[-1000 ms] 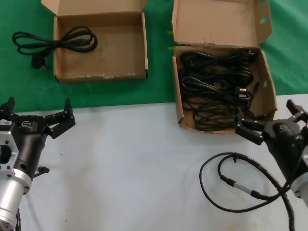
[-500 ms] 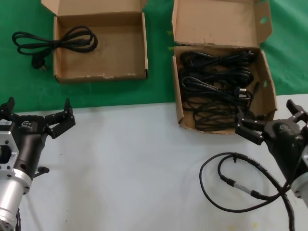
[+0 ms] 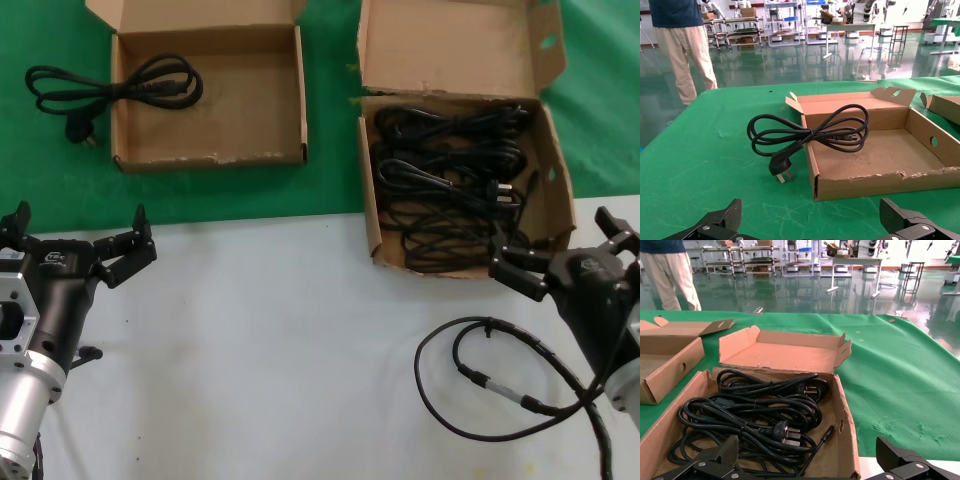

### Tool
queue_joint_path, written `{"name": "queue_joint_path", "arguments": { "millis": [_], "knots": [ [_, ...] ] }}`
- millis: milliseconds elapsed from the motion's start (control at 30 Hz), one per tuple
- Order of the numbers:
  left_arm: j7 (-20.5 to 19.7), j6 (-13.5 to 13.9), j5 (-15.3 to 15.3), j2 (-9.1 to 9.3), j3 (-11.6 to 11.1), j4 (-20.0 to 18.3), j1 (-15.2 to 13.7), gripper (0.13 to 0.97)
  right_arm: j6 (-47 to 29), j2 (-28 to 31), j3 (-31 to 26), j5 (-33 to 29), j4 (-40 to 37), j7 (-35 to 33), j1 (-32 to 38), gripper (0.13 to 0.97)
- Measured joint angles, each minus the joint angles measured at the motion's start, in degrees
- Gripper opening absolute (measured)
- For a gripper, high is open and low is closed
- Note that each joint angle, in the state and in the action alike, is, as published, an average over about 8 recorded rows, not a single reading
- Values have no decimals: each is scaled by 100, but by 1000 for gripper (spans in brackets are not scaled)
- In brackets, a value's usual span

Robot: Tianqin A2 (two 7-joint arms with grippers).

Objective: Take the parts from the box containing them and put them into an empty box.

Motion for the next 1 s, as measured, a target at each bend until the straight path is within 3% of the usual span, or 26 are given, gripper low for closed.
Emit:
{"name": "queue_joint_path", "arguments": {
  "millis": [1000],
  "knots": [
    [0, 0, 0, 0, 0, 0, 0, 966, 0, 0, 0, 0, 0, 0, 0, 966]
  ]
}}
